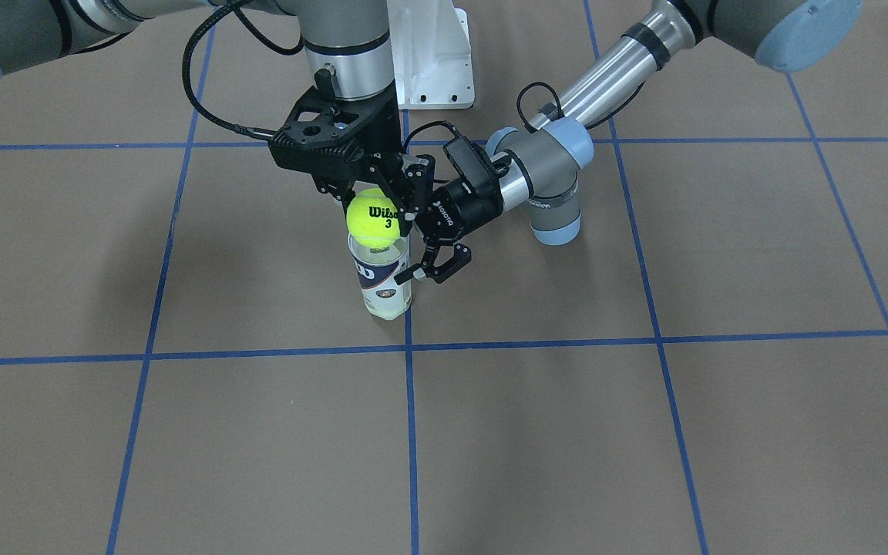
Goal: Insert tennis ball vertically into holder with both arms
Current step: 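Lower the ball into the can and open the right gripper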
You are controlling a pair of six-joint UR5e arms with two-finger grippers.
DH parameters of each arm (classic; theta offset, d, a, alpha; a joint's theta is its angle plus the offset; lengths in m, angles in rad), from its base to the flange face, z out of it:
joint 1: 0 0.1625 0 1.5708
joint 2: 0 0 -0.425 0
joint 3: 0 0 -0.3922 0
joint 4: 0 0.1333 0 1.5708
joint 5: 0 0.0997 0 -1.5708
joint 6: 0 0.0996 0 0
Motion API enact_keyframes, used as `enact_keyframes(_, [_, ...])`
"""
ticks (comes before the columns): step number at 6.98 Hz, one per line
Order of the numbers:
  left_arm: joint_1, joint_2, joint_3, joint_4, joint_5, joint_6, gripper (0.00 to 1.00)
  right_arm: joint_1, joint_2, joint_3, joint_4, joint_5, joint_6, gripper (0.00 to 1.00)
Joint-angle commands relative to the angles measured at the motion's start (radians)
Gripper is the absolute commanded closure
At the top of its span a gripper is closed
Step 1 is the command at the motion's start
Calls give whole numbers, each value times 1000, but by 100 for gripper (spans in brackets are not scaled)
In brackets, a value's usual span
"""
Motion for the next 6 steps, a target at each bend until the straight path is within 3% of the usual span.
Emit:
enact_keyframes(1, [2, 0, 0, 0, 0, 0, 1, -1, 0, 6, 0, -8, -3, 1])
enact_keyframes(6, [0, 0, -2, -2, 0, 0, 1, -1, 0, 19, 0, 2, -11, 1])
